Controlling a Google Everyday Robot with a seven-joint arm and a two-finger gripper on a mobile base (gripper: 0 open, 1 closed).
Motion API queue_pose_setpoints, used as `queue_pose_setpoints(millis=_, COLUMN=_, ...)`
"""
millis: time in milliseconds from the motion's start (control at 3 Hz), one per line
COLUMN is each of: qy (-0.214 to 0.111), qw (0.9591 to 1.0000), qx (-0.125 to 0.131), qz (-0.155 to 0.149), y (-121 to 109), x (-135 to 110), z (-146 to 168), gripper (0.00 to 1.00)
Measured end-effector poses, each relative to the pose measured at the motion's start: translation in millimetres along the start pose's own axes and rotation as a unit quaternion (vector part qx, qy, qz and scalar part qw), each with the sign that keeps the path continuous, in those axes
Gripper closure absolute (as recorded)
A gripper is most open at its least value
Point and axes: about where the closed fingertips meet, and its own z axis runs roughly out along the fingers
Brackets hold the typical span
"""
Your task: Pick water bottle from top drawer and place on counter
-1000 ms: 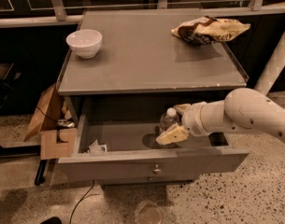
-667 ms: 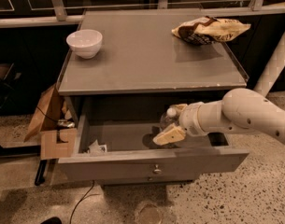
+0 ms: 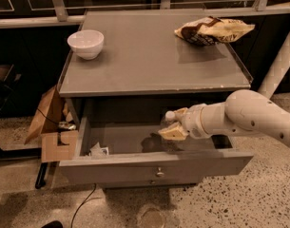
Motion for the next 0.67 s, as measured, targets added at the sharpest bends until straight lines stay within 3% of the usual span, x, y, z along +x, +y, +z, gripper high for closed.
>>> queue_pose_setpoints(millis=333, qy=0.000, qw=1.0000, qx=-0.001, qz=0.000, y=0.7, x=-1.1, z=-0.4, gripper=0.91)
queue_pose_setpoints(millis=667, qy=0.000, qw=1.0000, qx=-0.002, qz=0.000, y=1.0, x=-1.6, z=-0.7, gripper=1.00)
